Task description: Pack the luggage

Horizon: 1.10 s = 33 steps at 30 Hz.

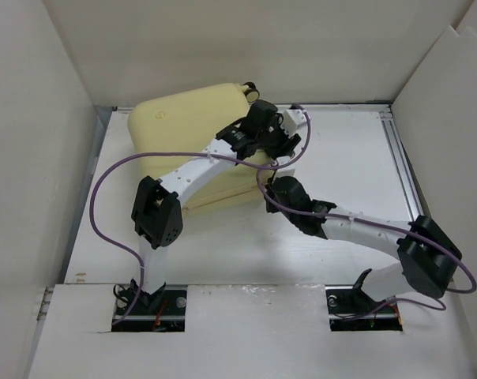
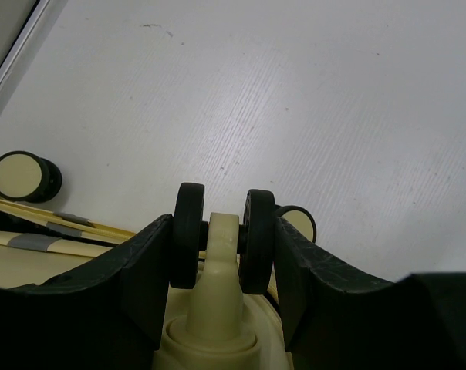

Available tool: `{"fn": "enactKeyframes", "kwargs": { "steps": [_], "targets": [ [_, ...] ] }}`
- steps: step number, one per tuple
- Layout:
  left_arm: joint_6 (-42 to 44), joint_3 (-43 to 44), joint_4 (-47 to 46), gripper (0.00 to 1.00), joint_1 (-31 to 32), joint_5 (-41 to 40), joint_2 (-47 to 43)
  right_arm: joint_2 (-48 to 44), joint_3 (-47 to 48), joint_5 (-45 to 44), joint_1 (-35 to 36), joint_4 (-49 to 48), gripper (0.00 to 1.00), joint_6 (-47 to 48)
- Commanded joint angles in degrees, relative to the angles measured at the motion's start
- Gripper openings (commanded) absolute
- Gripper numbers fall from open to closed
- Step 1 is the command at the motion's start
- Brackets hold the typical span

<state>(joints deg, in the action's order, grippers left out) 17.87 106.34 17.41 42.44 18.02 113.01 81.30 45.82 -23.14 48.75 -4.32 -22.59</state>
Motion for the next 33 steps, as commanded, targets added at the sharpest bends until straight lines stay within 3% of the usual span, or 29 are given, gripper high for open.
{"fn": "enactKeyframes", "kwargs": {
  "steps": [1, 8, 13, 17, 21, 28, 33],
  "targets": [
    [-3.72, -0.09, 3.16, 0.00, 2.21, 1.93, -4.20, -3.68, -0.47, -6.74, -4.28, -0.52, 0.00, 0.17],
    [-3.19, -0.70, 3.68, 0.00, 2.21, 1.93, -5.25, -7.12, -4.60, -4.11, -9.28, -1.04, 0.00, -0.36],
    [-2.66, -0.70, 4.21, 0.00, 2.21, 1.93, -5.26, -8.34, -7.59, 0.36, -7.02, -8.42, 0.00, 8.77],
    [-2.66, -0.17, 4.21, 0.00, 2.21, 1.93, -5.26, -8.88, -8.12, 1.43, -5.08, -8.43, 0.00, 14.31],
    [-2.66, 1.05, 4.21, 0.00, 2.21, 1.93, -4.73, -11.15, -8.64, 4.75, -2.62, -8.43, 0.43, 20.29],
    [-2.66, 0.54, 4.21, 0.00, 2.21, 1.93, -4.20, -10.73, -7.95, 9.08, -1.55, -9.13, 0.58, 20.83],
    [-2.66, 0.53, 4.21, 0.00, 2.21, 2.46, -4.20, -4.22, -3.38, 10.13, -0.86, -9.13, 0.61, 21.45]
  ]
}}
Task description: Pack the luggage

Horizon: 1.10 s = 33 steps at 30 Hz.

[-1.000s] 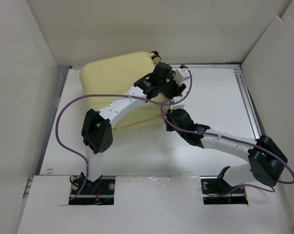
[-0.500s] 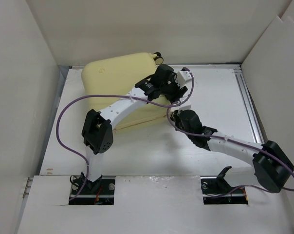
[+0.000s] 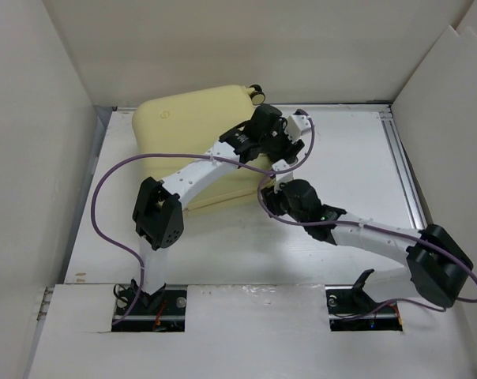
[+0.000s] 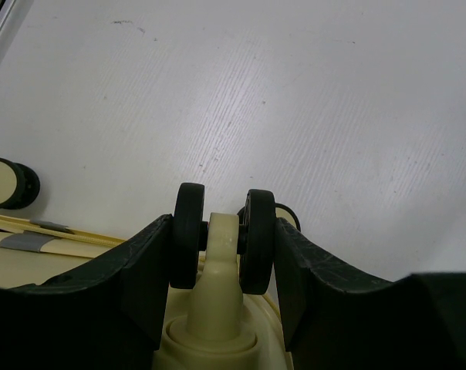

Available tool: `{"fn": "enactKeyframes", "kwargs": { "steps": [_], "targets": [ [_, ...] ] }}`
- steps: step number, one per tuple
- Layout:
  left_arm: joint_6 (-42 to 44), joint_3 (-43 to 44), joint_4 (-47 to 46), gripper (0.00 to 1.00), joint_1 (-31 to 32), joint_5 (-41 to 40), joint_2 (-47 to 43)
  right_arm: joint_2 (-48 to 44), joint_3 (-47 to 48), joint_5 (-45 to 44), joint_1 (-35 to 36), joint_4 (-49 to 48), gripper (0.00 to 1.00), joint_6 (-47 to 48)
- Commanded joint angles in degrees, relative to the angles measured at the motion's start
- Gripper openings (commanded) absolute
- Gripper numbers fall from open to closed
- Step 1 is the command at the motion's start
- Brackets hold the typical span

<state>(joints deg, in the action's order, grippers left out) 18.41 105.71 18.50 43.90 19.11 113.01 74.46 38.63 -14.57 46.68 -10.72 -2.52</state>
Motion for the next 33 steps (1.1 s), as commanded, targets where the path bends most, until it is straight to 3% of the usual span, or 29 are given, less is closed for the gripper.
{"fn": "enactKeyframes", "kwargs": {
  "steps": [1, 11, 13, 16, 17, 18, 28, 30, 33],
  "targets": [
    [-3.73, 1.16, 3.12, 0.00, 0.75, 1.36, -4.20, 3.23, 3.82, 0.25, 1.22, -2.73, 0.61, 0.77],
    [-3.74, 1.69, 3.12, 0.00, 0.75, 1.36, -3.68, 9.30, 9.18, -4.76, 2.37, -4.48, 0.56, -1.61],
    [-3.74, 1.69, 3.12, 0.00, 0.75, 1.36, -3.68, 11.05, 10.32, -5.90, 2.37, -4.48, 0.51, -2.65],
    [-4.26, 1.69, 3.12, 0.00, 0.75, 1.36, -3.15, 12.37, 11.02, -8.81, 2.37, -3.87, 0.27, -4.67],
    [-4.26, 1.69, 3.12, 0.00, 0.75, 1.36, -3.15, 12.90, 11.03, -9.42, 2.37, -3.87, 0.07, -5.29],
    [-4.26, 2.21, 3.12, 0.00, 0.75, 1.36, -3.15, 12.91, 11.03, -9.95, 2.37, -3.87, 0.00, -5.30],
    [-4.26, 2.22, 3.12, 0.00, 0.22, 1.36, -3.15, 11.68, 9.09, -12.24, 2.37, -3.87, 0.00, -6.44],
    [-4.26, 2.22, 3.12, 0.00, 0.22, 1.89, -2.62, 11.68, 9.09, -9.26, 2.37, -3.87, 0.00, -4.79],
    [-4.26, 2.22, 3.12, 0.00, 0.22, 1.89, -2.62, 12.99, 9.96, -6.61, 2.37, -5.18, 0.12, -4.07]
  ]
}}
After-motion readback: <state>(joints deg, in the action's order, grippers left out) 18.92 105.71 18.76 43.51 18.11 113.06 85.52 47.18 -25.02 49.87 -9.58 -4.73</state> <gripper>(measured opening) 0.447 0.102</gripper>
